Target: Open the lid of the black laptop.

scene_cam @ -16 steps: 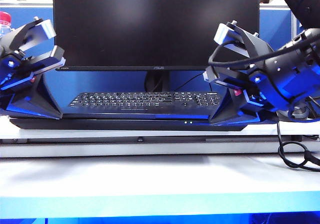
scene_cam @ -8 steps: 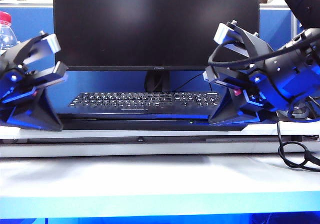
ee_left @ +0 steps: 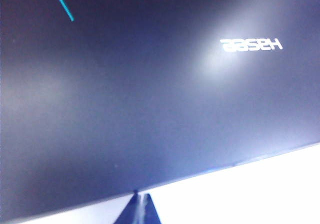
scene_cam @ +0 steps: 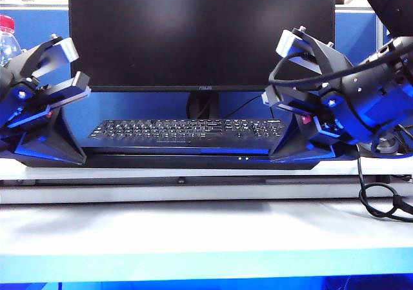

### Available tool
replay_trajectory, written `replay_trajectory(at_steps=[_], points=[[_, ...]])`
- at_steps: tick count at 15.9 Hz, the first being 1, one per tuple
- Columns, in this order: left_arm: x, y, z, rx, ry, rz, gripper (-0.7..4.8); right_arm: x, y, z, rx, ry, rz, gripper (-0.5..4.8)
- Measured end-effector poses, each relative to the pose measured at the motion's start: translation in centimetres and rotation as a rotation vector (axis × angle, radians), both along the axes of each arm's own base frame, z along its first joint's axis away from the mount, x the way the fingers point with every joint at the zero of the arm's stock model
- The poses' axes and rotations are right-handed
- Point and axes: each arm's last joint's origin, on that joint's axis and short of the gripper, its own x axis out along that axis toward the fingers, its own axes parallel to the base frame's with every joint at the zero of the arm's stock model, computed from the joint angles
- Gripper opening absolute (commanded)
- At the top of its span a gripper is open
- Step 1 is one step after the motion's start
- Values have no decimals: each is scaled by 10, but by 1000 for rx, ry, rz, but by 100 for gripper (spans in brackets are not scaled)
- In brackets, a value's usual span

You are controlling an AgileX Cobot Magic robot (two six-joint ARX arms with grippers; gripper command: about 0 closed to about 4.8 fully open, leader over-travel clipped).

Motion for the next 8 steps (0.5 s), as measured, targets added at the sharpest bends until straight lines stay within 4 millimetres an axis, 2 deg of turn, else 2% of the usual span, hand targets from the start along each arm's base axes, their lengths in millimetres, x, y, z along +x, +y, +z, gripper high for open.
replay_trajectory(at_steps=[8], points=[[1, -1, 2, -6, -23, 8, 20, 0, 0, 0, 0, -1, 0, 10]])
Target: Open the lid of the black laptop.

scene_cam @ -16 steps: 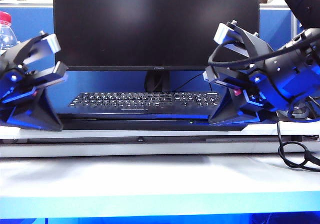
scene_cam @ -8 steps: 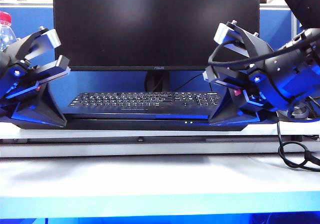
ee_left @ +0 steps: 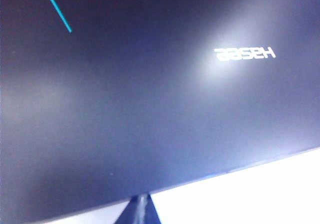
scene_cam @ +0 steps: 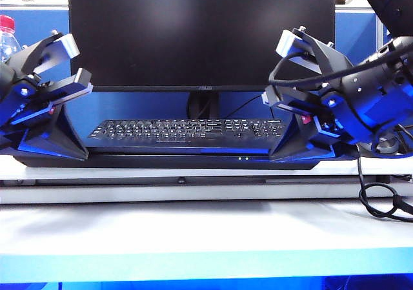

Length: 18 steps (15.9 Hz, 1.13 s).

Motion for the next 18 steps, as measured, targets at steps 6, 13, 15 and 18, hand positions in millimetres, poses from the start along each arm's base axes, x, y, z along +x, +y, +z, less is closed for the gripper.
replay_trajectory(at_steps=[6, 13, 15, 18], points=[[0, 0, 0, -3, -7, 2, 20, 2, -3, 0, 7, -2, -5, 10], [2, -1, 3, -17, -37, 8, 20, 6, -2, 6, 26, -26, -7, 10], [3, -1, 6, -30, -65, 15, 20, 9, -2, 9, 37, -40, -15, 10], [6, -2, 11, -35, -78, 14, 20, 12, -3, 13, 46, -51, -25, 10]])
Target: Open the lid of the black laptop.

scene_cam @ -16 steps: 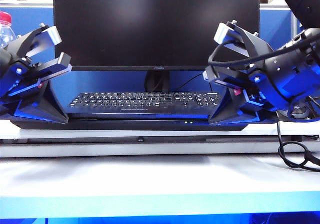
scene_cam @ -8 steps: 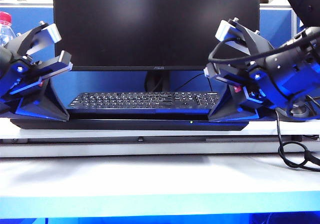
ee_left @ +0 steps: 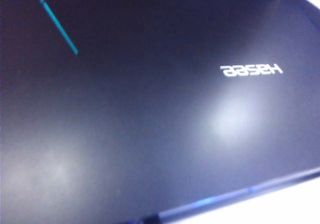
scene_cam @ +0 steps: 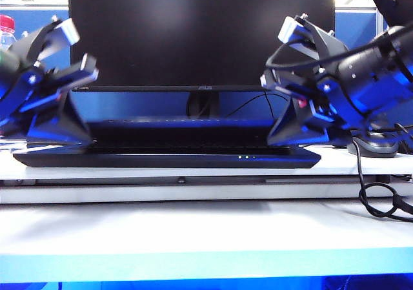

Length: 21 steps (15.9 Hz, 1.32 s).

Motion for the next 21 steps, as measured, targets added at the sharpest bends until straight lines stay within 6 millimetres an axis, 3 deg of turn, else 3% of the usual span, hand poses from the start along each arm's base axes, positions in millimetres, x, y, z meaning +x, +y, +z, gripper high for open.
replay_trajectory(at_steps=[11, 17, 21], points=[[9, -5, 19, -10, -49, -6, 20, 8, 2, 13, 31, -45, -19, 10], [14, -7, 33, -32, -113, -4, 19, 19, 10, 37, 55, -94, -5, 9], [15, -7, 34, -13, -132, 13, 19, 20, 10, 40, 52, -101, -4, 9]])
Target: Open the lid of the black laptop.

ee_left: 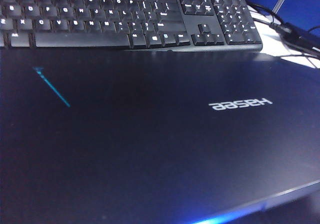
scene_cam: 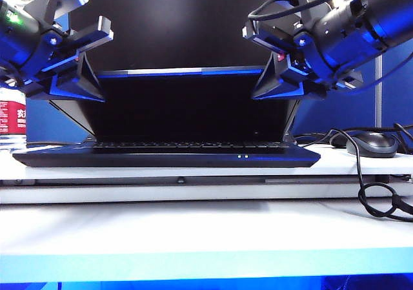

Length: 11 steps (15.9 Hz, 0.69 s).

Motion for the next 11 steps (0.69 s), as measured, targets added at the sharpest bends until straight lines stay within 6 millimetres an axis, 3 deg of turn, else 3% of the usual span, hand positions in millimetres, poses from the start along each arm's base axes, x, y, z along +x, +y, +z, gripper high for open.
replay_trajectory(at_steps=[6, 11], points=[[8, 1, 15, 12, -34, 4, 19, 5, -2, 7, 23, -37, -7, 9], [21, 24, 24, -28, -53, 43, 19, 13, -2, 24, 27, -70, -26, 8]])
